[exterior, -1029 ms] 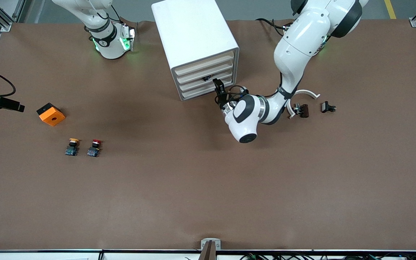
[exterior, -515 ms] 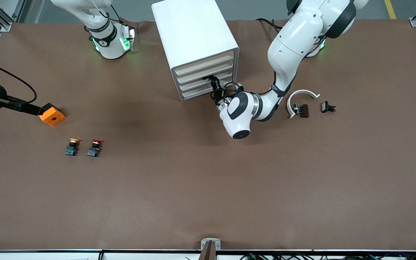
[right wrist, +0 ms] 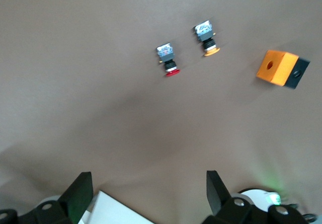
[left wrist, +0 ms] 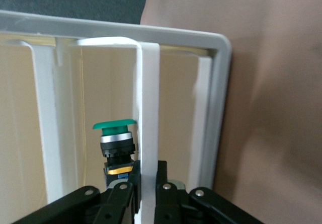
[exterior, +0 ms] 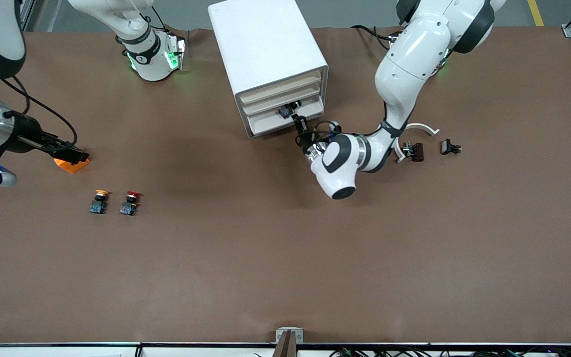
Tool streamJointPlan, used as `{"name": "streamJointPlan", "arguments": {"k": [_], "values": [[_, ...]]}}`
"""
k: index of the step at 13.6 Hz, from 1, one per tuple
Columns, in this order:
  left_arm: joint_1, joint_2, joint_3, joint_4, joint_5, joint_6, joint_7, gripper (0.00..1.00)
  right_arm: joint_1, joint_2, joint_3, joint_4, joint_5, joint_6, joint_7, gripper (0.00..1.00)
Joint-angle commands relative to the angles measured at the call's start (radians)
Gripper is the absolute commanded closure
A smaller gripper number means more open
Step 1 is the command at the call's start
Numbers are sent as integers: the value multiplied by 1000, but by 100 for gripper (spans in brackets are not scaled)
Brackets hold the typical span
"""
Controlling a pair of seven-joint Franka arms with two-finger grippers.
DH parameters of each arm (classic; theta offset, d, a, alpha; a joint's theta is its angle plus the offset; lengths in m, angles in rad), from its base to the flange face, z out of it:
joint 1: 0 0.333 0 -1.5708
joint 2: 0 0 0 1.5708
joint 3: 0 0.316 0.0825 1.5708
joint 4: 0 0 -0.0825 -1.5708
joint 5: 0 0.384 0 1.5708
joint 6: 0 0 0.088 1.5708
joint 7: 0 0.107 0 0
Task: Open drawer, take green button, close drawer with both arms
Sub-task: 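Pull the drawer open with the left gripper while the right gripper approaches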
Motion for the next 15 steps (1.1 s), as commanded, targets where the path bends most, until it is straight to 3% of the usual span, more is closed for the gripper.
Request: {"name": "streamJointPlan", "arguments": {"k": [1,8,10,11,12,15], "values": [[53,4,21,45,-11,8,-16,100,93,-8,-5,-41,17,69,162,0],[142,10,33,112,-9,8,-10,99,392,44,-5,-75,17,286,564,0],[162,10,33,128,-11,9,20,69,458,82,-5,-73,17,342,639,0],[170,10,33,135,-11,9,37,26,489,102,-5,-73,15,375,673,0],[172,7,35,147,-6,9,42,0,521,120,-5,-73,15,401,708,0],[184,5,35,192,-6,9,41,0,590,163,-5,-67,11,456,794,0]]}}
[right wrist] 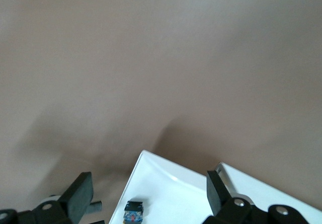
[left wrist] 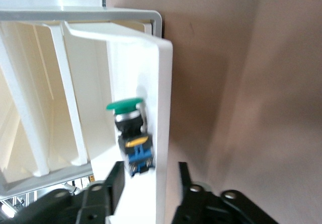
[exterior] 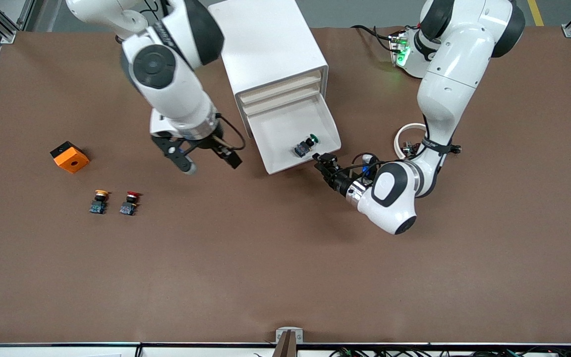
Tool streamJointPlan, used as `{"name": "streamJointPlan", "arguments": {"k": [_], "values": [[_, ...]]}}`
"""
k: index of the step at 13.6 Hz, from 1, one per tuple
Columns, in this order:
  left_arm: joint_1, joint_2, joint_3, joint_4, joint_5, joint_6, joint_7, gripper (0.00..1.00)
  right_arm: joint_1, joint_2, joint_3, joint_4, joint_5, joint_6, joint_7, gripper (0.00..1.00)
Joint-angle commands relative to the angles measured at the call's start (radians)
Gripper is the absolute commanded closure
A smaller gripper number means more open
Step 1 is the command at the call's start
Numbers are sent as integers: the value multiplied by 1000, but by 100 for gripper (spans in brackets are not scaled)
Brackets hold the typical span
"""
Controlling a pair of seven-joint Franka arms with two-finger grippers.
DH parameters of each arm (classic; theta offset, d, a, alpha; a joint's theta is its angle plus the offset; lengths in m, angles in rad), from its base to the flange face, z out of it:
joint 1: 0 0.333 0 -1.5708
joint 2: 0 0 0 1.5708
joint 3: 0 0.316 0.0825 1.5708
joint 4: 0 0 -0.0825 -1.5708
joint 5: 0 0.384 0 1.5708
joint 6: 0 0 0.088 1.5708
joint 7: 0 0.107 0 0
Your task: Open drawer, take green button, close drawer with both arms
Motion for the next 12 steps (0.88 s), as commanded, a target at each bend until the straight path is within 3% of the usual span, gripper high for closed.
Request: {"name": "streamJointPlan", "arguments": {"k": [1,3,6,9,12], "values": [[13,2,2,51,-3,-12,7,0,52,37,-13,17,5,29,63,0],[42,-4,4,87,8,-13,22,0,92,79,-13,31,5,61,144,0],[52,-25,-6,148,119,-21,91,0,163,152,-13,46,-1,101,225,0],[84,-74,0,165,155,-32,296,0,203,226,-15,91,-3,101,268,0],[132,-149,5,165,213,-160,505,0,236,289,-16,127,-7,104,299,0]]}}
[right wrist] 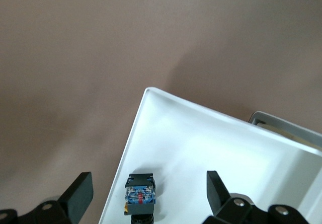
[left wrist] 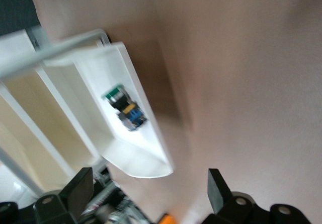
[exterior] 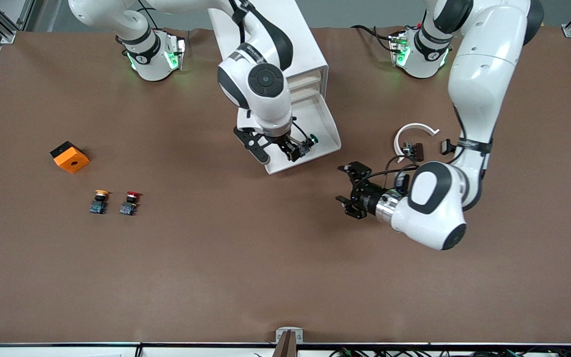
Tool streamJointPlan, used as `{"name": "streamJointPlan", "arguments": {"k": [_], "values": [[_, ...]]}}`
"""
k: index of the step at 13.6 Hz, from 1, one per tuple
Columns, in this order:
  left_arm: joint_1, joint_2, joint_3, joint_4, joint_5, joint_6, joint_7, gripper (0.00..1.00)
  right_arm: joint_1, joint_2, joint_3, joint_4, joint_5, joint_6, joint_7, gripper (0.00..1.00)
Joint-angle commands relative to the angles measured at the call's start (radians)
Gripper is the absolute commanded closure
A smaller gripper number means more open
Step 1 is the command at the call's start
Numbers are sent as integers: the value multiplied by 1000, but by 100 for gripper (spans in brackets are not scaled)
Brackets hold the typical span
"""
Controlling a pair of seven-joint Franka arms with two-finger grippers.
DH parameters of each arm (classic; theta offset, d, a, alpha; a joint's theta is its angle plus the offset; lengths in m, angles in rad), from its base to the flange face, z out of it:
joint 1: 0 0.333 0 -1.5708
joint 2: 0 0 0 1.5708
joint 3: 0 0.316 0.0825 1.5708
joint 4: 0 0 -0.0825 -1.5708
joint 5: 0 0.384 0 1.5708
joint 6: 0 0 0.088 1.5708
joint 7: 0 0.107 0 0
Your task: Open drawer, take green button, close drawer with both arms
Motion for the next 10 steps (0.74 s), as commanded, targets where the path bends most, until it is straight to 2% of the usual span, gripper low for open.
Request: {"name": "streamJointPlan", "arguments": {"k": [1,3,5,6,10], "values": [[35,-105,0,-11,113,-104,165,0,34,72,-15,76,-8,-6,41,0],[40,-163,3,-11,205,-127,228,0,49,103,-15,87,-8,17,41,0],[37,-223,-6,-11,313,-127,370,0,57,126,-15,87,-8,44,41,0],[32,-240,3,-11,330,-127,426,0,61,133,-15,87,-8,46,41,0],[41,-252,18,-11,331,-126,436,0,77,149,-15,87,-8,57,39,0]]}}
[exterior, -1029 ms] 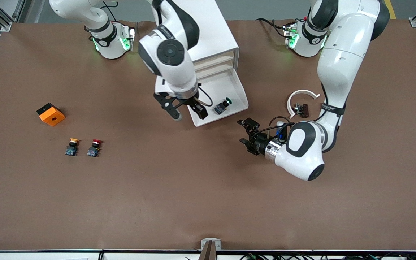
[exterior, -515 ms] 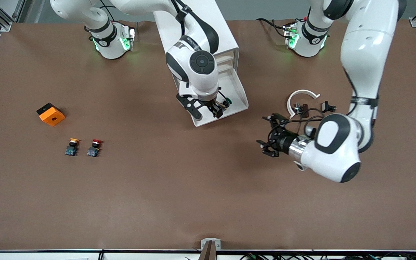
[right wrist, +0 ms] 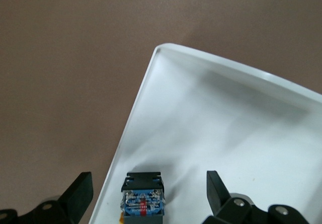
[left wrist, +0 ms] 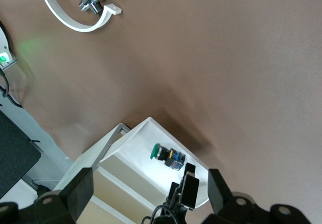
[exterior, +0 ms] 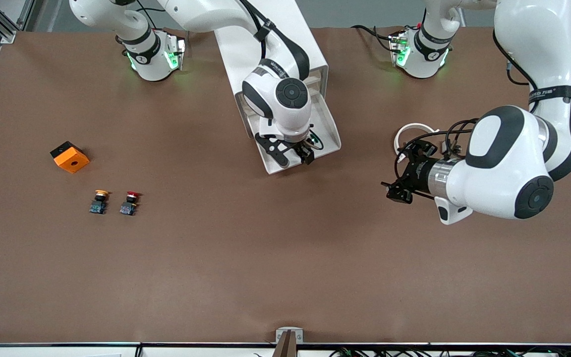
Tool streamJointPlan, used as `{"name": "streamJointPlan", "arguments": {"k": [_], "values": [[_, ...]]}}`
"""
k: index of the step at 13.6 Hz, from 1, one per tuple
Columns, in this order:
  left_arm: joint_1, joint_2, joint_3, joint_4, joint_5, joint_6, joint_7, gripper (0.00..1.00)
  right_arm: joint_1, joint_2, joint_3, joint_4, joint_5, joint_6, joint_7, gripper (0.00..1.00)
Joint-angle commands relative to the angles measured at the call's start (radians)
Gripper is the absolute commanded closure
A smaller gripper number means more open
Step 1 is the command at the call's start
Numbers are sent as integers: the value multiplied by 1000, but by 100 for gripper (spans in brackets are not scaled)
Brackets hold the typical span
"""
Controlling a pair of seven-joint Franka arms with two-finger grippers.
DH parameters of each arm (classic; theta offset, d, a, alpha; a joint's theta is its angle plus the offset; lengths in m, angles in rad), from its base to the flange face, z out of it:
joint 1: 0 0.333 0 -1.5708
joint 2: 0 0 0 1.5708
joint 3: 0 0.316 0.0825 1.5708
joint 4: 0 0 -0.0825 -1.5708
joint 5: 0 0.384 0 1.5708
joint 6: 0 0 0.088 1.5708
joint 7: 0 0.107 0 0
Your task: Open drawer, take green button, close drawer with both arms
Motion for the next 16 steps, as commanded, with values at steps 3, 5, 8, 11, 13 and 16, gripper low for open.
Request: {"name": "streamJointPlan", "arguments": {"k": [3,5,8,11,13,16], "values": [[-8,-43,8,-28,88,1,121,0,29,27,-12,30,-7,-2,21,0],[-5,-46,5,-45,93,7,232,0,31,33,-12,30,-7,10,22,0],[-5,-66,5,-95,108,7,410,0,35,45,-12,31,-6,28,36,0],[-13,-100,2,-148,170,20,557,0,40,45,-12,30,-4,42,38,0],[-7,-138,-1,-219,177,64,649,0,41,45,-11,31,-3,42,38,0],[0,-216,-1,-376,219,162,824,0,44,45,-11,31,-1,42,39,0]]}}
